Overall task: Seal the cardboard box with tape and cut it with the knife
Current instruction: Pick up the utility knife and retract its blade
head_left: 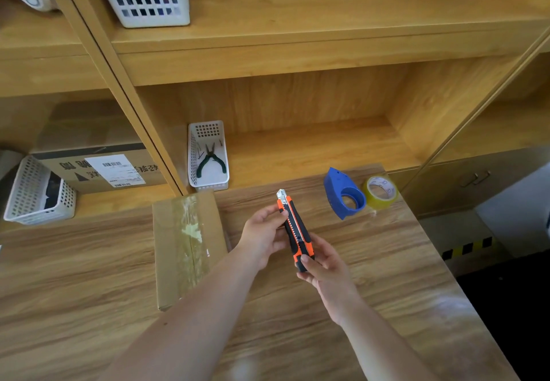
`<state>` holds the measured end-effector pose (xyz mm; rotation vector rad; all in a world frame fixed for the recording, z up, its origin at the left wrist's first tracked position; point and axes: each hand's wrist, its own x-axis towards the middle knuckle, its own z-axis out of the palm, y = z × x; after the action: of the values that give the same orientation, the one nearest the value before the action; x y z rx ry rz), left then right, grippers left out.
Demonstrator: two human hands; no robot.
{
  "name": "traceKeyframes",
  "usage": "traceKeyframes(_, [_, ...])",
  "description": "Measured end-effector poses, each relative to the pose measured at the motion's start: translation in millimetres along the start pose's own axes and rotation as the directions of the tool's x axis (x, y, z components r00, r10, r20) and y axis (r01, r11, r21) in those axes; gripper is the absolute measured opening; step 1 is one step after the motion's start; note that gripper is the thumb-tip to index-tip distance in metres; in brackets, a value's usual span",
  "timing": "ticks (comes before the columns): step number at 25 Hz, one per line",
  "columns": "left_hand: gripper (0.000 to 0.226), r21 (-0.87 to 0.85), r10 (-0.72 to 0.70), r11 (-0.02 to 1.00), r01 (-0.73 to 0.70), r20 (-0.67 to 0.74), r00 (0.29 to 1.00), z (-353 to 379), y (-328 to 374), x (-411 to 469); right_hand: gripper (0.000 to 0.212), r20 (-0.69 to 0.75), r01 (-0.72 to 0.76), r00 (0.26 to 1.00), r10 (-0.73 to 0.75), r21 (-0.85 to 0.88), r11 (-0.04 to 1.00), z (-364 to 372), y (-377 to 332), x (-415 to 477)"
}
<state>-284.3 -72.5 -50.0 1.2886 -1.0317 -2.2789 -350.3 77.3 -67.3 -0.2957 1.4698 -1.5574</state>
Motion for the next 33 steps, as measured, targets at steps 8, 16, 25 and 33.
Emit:
traceKeyframes(8, [0.027,0.074,-0.056,0.995,0.065,-0.123,0.991,40,-5,55,0.023,-0.281,-0.05,0.959,0.045,-0.009,0.999,-23,-1,45])
traceKeyframes(16, [0.023,0.099,-0.102,0.987,0.124,-0.204,0.974,70,-4,100,0.036,-0.309,-0.109,0.946,0.094,-0.03,0.994,-48,-3,92])
traceKeyframes(25, [0.044,0.146,-0.209,0.958,0.246,-0.23,0.951,77,-18,141,0.031,-0.348,-0.176,0.919,0.187,0.064,0.982,-63,8,136])
traceKeyframes(33, [0.063,0.176,-0.19,0.957,0.231,-0.221,0.957,79,-25,157,0.028,-0.359,-0.235,0.907,0.219,-0.001,0.972,-67,21,163])
